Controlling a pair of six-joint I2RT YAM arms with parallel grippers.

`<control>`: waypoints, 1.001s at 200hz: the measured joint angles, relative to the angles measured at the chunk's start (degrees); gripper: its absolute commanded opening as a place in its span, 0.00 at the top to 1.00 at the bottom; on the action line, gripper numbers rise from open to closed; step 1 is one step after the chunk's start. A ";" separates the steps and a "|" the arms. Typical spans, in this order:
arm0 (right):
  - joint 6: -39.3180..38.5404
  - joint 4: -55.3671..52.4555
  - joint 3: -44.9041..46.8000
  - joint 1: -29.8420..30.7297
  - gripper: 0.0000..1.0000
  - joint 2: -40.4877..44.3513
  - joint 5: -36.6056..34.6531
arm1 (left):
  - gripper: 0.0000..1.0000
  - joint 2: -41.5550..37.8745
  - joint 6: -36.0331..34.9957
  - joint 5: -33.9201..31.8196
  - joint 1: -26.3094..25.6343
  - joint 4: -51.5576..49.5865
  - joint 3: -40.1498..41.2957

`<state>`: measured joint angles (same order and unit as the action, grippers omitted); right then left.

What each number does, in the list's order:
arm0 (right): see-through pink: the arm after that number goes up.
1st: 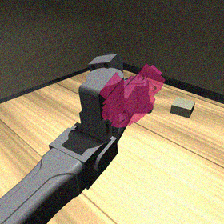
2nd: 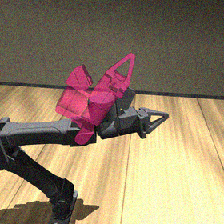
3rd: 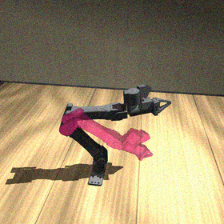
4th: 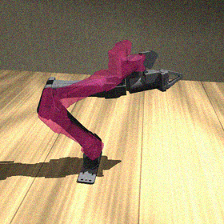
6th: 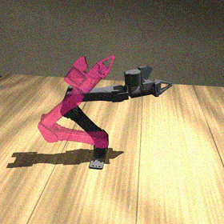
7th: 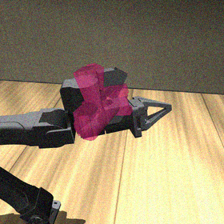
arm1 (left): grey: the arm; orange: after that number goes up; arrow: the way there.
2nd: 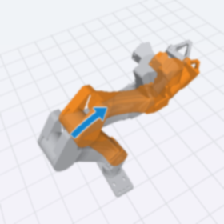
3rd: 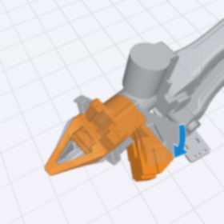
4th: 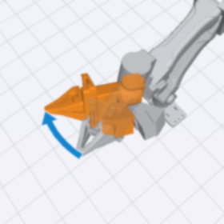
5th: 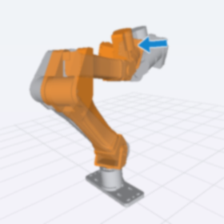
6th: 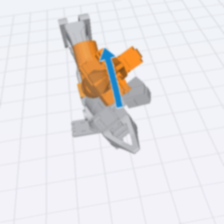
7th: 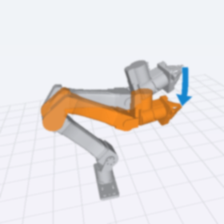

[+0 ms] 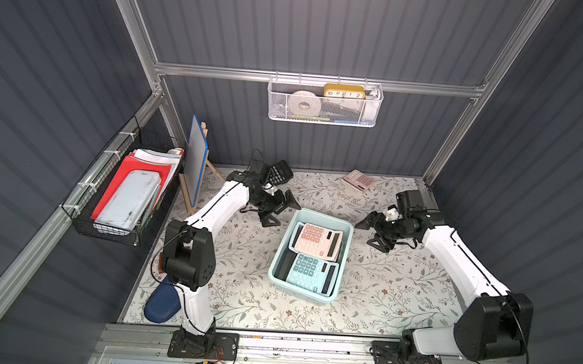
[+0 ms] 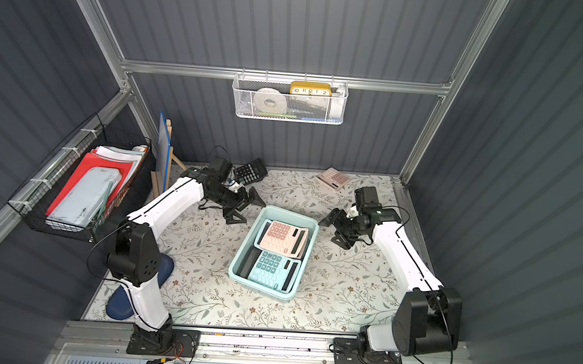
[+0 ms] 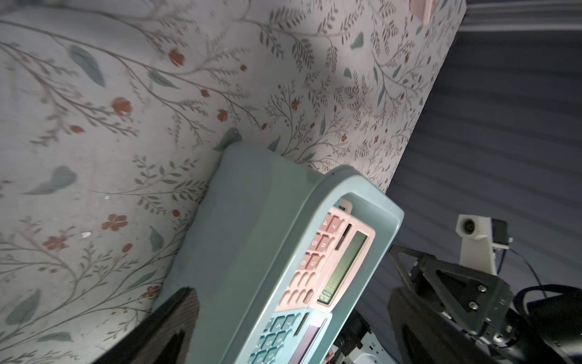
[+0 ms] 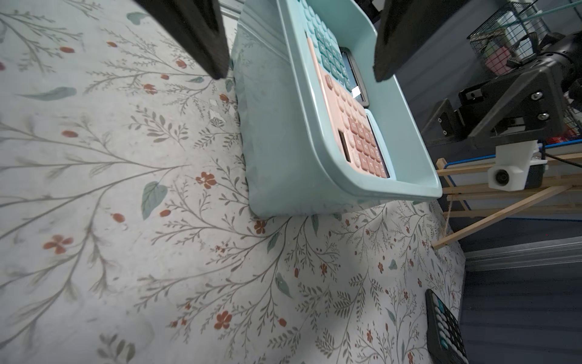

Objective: Put the calculator in the storage box
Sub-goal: Adjust the storage box at the center of the board.

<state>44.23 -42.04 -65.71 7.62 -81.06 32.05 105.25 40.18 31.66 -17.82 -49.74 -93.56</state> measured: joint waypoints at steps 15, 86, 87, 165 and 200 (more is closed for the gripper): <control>1.38 2.08 0.98 0.63 0.24 -0.44 2.69 | 0.01 -1.79 0.00 -1.07 2.54 0.04 0.33; 3.48 8.66 -8.13 11.80 0.25 -14.43 9.11 | 0.01 -3.10 -0.02 -2.40 4.63 0.48 1.01; 3.52 8.66 -8.37 11.96 0.25 -14.64 9.11 | 0.01 -3.10 -0.02 -2.40 4.63 0.48 1.01; 3.06 10.14 -26.12 20.96 0.22 -28.61 8.48 | 0.01 -5.90 -0.02 -9.22 6.75 -2.56 0.92; 5.90 13.55 -20.39 14.64 0.20 -20.90 3.89 | 0.01 -6.29 -0.02 -11.67 7.80 -5.20 -3.87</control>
<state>50.13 -28.49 -86.11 22.26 -101.95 35.94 98.96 40.16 19.99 -10.02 -54.94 -97.43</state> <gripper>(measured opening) 0.788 0.994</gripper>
